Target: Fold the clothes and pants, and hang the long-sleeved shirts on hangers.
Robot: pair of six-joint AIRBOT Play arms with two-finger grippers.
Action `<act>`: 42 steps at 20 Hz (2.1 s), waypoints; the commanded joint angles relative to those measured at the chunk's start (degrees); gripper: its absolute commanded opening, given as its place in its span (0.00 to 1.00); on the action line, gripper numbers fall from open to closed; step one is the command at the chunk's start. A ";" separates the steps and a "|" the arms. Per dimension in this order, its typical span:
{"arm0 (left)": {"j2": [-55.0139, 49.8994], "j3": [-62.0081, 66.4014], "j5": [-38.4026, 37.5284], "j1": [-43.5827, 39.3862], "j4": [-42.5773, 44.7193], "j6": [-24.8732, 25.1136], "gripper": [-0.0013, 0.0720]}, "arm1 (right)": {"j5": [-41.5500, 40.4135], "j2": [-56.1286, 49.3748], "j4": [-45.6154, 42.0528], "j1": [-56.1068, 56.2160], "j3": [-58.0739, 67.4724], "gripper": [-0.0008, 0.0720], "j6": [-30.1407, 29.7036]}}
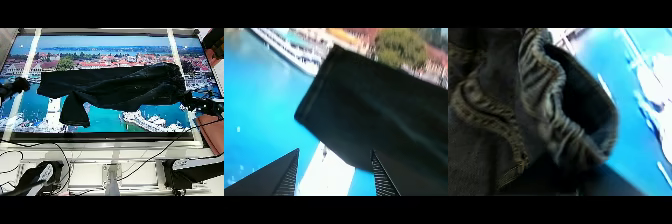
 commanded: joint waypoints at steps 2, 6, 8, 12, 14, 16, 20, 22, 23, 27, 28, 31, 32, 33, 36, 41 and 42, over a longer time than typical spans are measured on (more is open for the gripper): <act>0.07 -0.04 -15.15 -0.76 -7.87 15.19 0.68 | -1.90 0.37 3.67 1.57 0.61 0.07 -4.02; 2.23 -3.65 -24.22 -1.07 -19.21 20.65 0.68 | -0.59 1.07 3.67 1.57 0.61 0.07 -4.02; 5.90 -9.97 -24.09 -1.73 -22.99 20.61 0.68 | 0.39 1.07 3.63 1.57 0.59 0.07 -4.02; 9.70 -22.95 -19.41 -1.75 -23.96 20.59 0.68 | 1.51 1.07 3.65 1.57 0.61 0.07 -4.02; 9.64 -28.26 -12.94 -1.79 -24.00 20.63 0.68 | 1.70 1.07 3.65 1.57 0.59 0.07 -4.02; 9.62 -32.28 -4.50 -1.77 -24.20 20.61 0.68 | 1.66 1.07 3.65 1.57 0.61 0.07 -4.02; 5.22 -33.66 3.89 -1.77 -24.87 20.61 0.68 | 1.64 1.07 3.65 1.57 0.61 0.07 -4.02; 0.61 -33.64 6.75 -1.79 -26.77 20.70 0.68 | 1.66 1.07 3.65 1.57 0.61 0.07 -4.02; -1.62 -33.64 8.31 -1.79 -29.38 21.64 0.68 | 1.66 1.07 3.65 1.57 0.59 0.07 -4.02; -6.60 -33.59 11.45 -1.79 -44.81 32.57 0.50 | 1.95 1.07 3.65 1.57 0.61 0.07 -4.02; -7.06 -33.59 11.50 -1.79 -47.69 35.39 0.44 | 2.01 1.07 3.65 1.57 0.61 0.07 -4.02; -7.43 -33.59 11.89 -1.79 -50.80 37.33 0.33 | 2.78 1.11 3.65 1.57 0.61 0.07 -4.02; -7.43 -33.59 11.61 -1.79 -50.77 37.31 0.27 | 3.28 1.20 3.65 1.57 0.61 0.07 -4.02; -7.41 -33.44 11.13 -1.77 -50.77 37.33 0.06 | 3.85 1.51 3.63 1.57 0.61 0.07 -4.04; -6.54 -28.68 7.43 -0.81 -50.53 37.35 0.06 | 3.80 4.52 3.48 1.40 0.90 0.07 -4.85; 0.04 -10.05 -1.07 7.80 -38.60 36.20 0.05 | 7.85 11.04 -2.64 -0.20 7.85 0.07 -4.57; 1.33 -7.02 -1.64 10.08 -38.01 36.22 0.05 | 9.46 12.26 -4.85 -0.26 9.46 0.07 -4.39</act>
